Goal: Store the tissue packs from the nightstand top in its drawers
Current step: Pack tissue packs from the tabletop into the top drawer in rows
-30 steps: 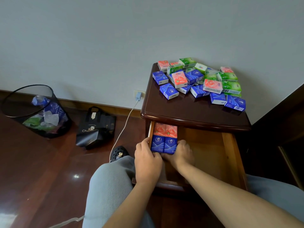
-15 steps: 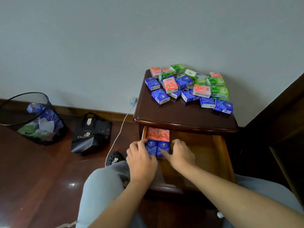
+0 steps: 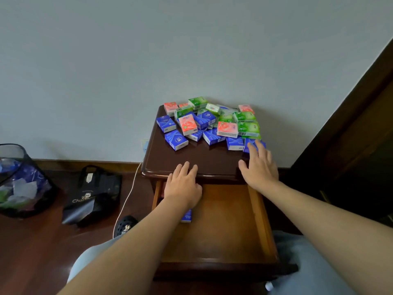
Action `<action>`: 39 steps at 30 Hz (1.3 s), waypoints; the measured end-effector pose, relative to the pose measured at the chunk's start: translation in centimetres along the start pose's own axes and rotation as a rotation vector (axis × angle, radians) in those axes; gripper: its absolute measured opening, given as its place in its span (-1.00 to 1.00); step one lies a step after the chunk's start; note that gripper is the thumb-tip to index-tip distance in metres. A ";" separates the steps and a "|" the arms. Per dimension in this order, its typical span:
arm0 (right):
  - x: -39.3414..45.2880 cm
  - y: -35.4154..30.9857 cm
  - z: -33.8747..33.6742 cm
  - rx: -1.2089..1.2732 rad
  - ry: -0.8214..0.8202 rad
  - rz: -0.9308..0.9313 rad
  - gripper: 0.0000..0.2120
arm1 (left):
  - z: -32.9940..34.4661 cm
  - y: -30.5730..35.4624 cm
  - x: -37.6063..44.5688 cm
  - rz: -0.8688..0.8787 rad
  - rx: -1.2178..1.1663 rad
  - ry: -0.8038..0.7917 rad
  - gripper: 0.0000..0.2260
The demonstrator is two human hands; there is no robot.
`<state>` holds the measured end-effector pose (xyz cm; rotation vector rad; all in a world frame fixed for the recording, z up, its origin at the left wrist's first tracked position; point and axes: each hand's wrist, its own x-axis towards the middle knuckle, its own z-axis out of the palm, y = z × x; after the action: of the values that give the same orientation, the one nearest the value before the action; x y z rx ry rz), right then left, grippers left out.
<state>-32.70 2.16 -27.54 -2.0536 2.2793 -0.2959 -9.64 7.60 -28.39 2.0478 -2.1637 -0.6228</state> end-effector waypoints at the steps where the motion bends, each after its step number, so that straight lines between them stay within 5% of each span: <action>1: 0.4 0.6 0.0 0.005 -0.042 -0.003 -0.35 | 0.1 0.1 0.1 -0.008 0.008 -0.018 -0.38; 5: 1.2 2.0 0.7 -0.066 -0.143 -0.044 -0.37 | 0.4 0.2 0.2 -0.003 0.064 0.016 -0.36; 12: 0.0 1.9 1.2 -0.153 0.050 0.006 -0.39 | 0.4 0.5 0.2 -0.006 0.059 0.056 -0.35; 18: -1.0 2.2 2.1 0.021 0.151 -0.161 -0.76 | 0.6 0.1 0.1 0.003 0.075 0.056 -0.30; 22: -1.2 1.4 3.0 0.418 -0.009 -0.303 -0.47 | 0.4 -0.5 0.3 0.015 0.087 0.059 -0.32; 26: -0.8 -0.8 3.7 0.589 -0.190 -0.217 -0.07 | -0.7 -1.5 0.7 0.047 0.134 0.065 -0.38; 39: 1.3 -2.6 4.4 0.347 -0.271 -0.209 -0.15 | -3.5 -3.9 7.5 -0.091 0.216 0.281 -0.35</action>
<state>-29.58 0.22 -31.32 -2.0070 1.7258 -0.3669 -5.53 -0.54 -28.12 2.1916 -2.0604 -0.0994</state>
